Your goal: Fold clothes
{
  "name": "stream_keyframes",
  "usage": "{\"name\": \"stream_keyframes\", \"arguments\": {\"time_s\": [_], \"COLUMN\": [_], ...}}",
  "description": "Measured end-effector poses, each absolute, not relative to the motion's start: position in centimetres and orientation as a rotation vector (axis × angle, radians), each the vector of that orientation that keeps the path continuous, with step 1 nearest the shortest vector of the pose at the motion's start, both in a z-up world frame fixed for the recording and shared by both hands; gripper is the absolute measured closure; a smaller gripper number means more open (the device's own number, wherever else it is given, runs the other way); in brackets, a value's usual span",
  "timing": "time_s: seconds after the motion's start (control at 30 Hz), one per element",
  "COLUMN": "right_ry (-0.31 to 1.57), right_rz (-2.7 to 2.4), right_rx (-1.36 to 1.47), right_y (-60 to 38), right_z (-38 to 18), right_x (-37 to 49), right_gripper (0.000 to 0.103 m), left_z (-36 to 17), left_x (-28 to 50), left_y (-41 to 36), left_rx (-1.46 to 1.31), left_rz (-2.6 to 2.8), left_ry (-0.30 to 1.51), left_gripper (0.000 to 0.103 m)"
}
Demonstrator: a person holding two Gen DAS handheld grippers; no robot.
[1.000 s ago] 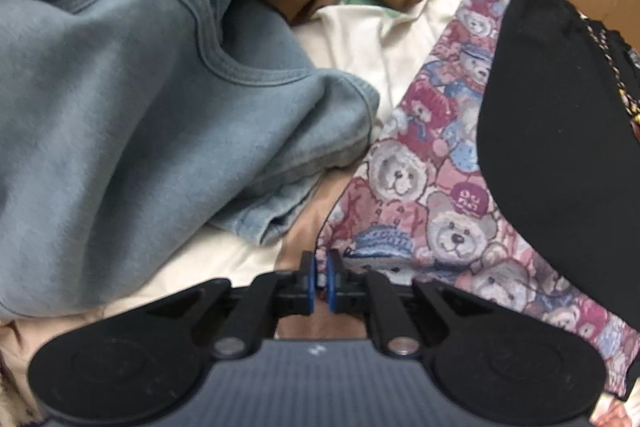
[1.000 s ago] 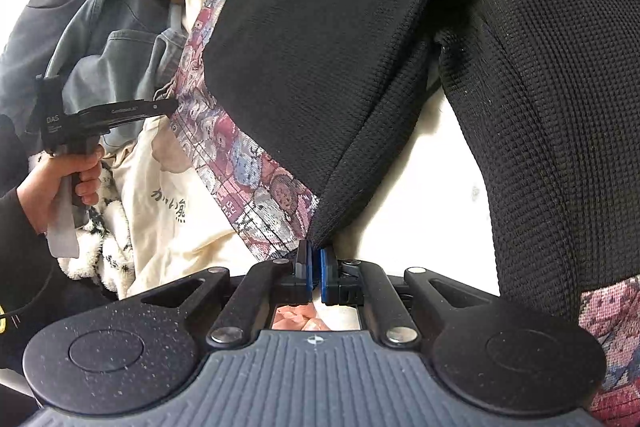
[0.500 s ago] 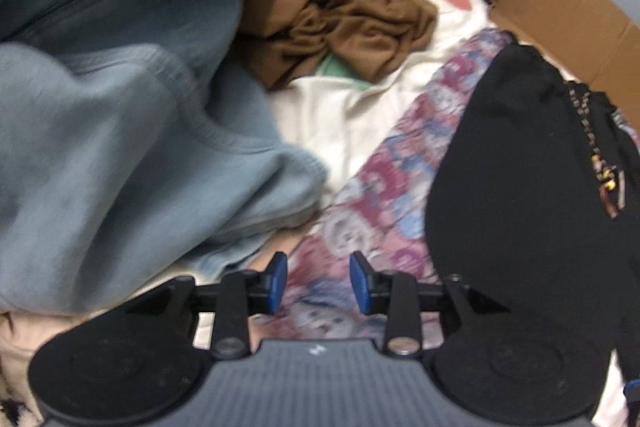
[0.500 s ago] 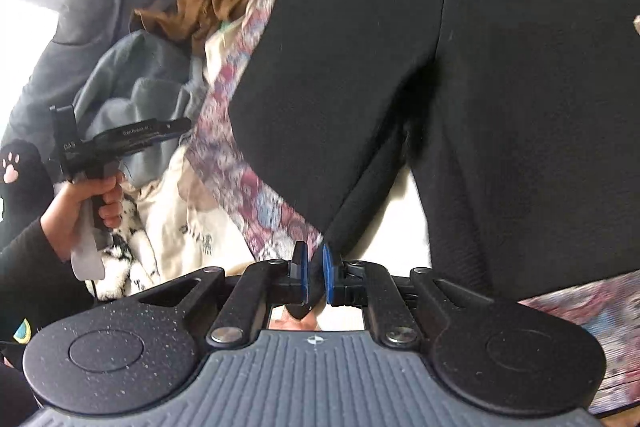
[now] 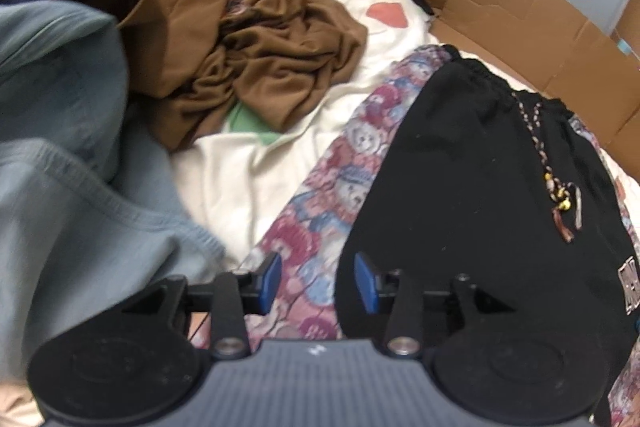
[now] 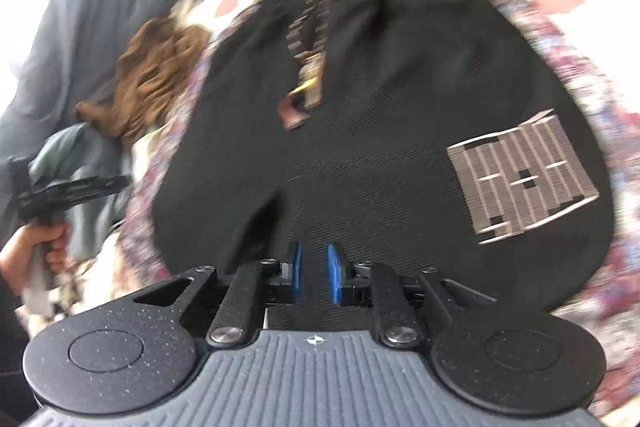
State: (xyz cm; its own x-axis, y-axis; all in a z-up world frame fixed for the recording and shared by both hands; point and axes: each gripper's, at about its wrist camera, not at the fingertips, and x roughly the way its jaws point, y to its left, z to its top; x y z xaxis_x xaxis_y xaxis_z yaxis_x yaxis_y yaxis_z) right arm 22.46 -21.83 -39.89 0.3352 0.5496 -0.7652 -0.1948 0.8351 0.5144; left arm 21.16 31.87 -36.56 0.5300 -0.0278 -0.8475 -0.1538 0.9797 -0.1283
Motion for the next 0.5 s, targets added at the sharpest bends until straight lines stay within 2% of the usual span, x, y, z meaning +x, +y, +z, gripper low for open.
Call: {"name": "stream_keyframes", "arguments": {"time_s": [0.13,0.27,0.5], "right_ry": [1.106,1.075,1.054], "right_rz": [0.406,0.318,0.183], "right_rx": [0.338,0.287,0.193], "right_y": [-24.5,-26.5,-29.2], "right_z": [-40.2,-40.5,-41.6], "right_x": [23.1,23.4,24.4], "right_gripper": [0.087,0.069,0.069], "left_z": [-37.2,-37.6,-39.8], "left_x": [22.5,24.6,27.5], "left_y": [31.0,30.0,28.9], "left_rx": [-0.195,-0.176,-0.153], "left_rz": [0.056,0.029,0.029], "left_ry": [1.005,0.995,1.024], "left_gripper": [0.058,0.061,0.061]}}
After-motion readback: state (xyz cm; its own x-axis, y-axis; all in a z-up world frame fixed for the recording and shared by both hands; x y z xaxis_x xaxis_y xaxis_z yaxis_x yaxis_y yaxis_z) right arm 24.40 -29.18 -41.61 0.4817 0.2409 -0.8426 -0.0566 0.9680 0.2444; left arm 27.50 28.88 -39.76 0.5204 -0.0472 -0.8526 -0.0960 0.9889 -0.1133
